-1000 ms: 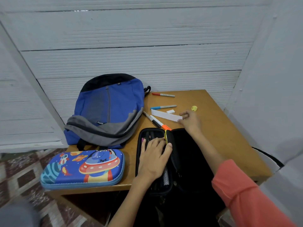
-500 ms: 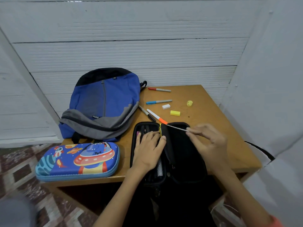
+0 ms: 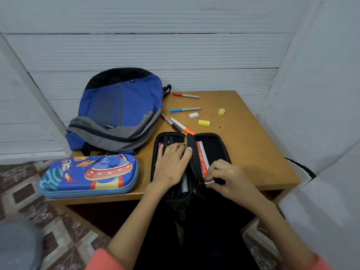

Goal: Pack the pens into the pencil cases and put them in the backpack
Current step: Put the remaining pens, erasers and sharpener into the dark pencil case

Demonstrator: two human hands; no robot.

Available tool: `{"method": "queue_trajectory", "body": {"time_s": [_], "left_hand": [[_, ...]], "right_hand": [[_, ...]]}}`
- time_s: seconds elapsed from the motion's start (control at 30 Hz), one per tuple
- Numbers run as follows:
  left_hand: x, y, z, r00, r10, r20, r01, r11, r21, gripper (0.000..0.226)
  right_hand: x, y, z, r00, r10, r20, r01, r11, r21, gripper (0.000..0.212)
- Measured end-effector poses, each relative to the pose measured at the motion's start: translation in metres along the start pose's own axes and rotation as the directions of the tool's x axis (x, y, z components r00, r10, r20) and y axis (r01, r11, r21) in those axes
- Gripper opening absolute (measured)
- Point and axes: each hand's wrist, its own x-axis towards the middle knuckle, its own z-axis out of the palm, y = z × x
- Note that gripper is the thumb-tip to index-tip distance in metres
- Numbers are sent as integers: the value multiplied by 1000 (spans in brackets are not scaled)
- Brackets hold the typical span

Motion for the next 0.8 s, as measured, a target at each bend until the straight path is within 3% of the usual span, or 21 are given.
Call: {"method": "queue_trajectory", "body": {"time_s": [0.07, 0.17, 0.27, 0.33, 0.47, 0.67, 0.8], "left_hand": [[0, 0, 0, 1000, 4, -10, -4, 1000, -5, 75], [0, 1, 0, 1000, -25, -10, 25, 999, -24, 51], [1, 0, 1, 999, -34, -11, 34, 998, -54, 41], [1, 0, 1, 1000, -26, -8, 25, 999, -45, 41], [2, -1, 2, 999, -36, -11, 35, 998, -51, 41], [1, 0, 2, 999, -35, -21, 34, 998, -61, 42], [1, 0, 3, 999, -32, -17, 30, 997, -74, 41]], "right_hand": [[2, 0, -5, 997, 3, 78, -5, 1000, 20, 13], [4, -3, -16, 986, 5, 168, -22, 994, 103, 11], [10, -2, -22, 996, 67, 57, -76, 981, 178, 12], [19, 4, -22, 988, 152, 23, -153, 983, 105, 22], [31, 14, -14, 937, 256, 239, -229, 964, -133, 54], [37, 17, -12, 926, 260, 274, -220, 961, -167, 45], [44, 24, -18, 954, 215, 209, -242, 963, 115, 25]]}}
